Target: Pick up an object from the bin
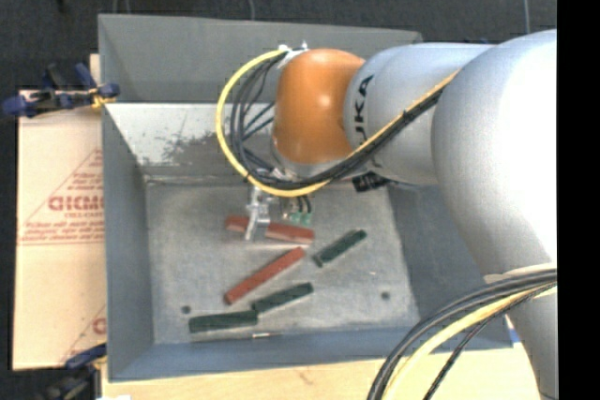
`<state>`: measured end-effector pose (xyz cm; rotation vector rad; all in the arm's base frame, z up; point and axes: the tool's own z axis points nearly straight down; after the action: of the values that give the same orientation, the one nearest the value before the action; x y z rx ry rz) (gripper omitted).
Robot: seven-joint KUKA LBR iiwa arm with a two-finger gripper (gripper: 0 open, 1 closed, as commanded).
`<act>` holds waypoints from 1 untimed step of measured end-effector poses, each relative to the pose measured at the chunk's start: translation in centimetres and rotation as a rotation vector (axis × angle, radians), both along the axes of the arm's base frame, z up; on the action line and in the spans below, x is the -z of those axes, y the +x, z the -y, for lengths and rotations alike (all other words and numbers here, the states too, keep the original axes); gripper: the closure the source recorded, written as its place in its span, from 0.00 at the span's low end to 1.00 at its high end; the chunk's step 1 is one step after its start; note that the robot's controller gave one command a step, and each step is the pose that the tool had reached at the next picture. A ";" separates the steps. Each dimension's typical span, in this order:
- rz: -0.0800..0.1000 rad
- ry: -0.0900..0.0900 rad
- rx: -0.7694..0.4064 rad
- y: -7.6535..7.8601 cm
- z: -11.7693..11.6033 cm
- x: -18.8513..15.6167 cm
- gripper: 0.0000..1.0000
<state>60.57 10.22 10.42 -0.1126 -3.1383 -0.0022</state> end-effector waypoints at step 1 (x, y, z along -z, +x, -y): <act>0.004 0.000 0.001 0.1 0.0 -1.5 1.00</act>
Offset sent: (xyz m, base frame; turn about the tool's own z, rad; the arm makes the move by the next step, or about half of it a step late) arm -0.0002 0.0000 0.0699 0.0000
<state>60.68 10.21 11.87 -0.1135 -3.1421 -0.0029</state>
